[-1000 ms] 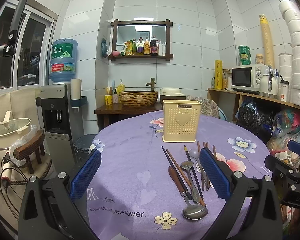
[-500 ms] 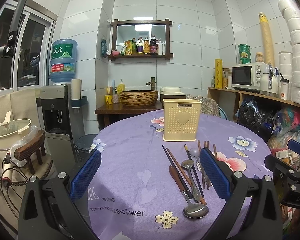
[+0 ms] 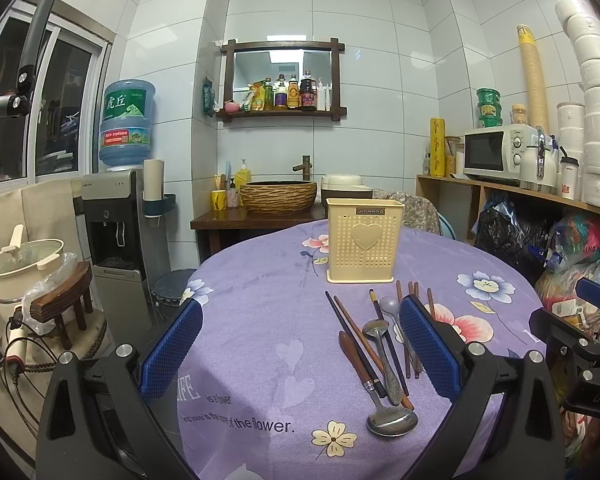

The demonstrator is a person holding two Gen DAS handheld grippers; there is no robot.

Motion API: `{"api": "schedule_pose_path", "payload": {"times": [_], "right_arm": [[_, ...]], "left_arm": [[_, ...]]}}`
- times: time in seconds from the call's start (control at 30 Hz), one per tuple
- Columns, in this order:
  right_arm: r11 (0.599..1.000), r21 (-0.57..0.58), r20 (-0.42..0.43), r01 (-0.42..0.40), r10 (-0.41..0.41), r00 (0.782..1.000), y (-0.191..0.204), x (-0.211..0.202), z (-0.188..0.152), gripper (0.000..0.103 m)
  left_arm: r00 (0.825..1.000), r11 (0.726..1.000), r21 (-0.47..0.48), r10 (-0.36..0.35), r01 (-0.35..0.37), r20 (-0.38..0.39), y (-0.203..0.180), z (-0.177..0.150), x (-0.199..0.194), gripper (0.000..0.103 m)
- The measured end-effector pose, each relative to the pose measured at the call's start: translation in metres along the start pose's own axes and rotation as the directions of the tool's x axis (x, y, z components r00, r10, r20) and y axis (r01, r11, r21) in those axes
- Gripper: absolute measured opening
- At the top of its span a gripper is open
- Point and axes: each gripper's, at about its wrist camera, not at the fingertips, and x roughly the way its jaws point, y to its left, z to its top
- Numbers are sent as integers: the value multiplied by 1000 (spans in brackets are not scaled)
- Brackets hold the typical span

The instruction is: Organize utensils

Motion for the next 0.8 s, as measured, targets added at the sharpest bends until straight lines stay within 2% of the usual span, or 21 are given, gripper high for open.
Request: {"api": "schedule_pose_path", "payload": {"times": [0.8], "right_arm": [[1000,6,-16,-9,9,1000,1,2,-2,98]], "left_arm": [[1000,1000,4,11,-11,-14,1,0,-1,98]]}}
